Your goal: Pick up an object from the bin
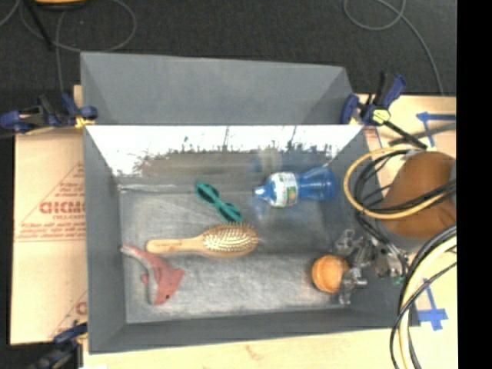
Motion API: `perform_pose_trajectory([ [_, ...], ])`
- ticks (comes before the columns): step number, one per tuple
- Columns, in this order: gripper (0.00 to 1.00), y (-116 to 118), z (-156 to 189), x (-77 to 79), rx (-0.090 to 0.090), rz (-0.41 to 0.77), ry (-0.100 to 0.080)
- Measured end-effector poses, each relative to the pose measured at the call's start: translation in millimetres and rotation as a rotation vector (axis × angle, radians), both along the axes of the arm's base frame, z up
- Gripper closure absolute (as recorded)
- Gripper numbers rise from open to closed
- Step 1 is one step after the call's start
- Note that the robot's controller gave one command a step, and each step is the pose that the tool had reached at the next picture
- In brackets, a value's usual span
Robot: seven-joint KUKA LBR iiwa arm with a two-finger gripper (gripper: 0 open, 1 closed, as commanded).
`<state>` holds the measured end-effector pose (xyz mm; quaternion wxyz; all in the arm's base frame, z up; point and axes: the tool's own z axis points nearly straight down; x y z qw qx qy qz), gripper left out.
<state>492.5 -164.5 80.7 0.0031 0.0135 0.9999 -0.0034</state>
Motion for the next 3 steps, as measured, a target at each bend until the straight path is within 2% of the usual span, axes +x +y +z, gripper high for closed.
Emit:
perform_pose_trajectory([
  [1, 1.00, 11.5, 52.2, 2.8, 0.006, 0.009, 0.008],
  [2, 1.00, 8.5, 87.8, -10.2, 0.005, -0.001, 0.003],
  [3, 1.00, 9.4, 102.1, 1.4, 0.007, -0.013, 0.003],
])
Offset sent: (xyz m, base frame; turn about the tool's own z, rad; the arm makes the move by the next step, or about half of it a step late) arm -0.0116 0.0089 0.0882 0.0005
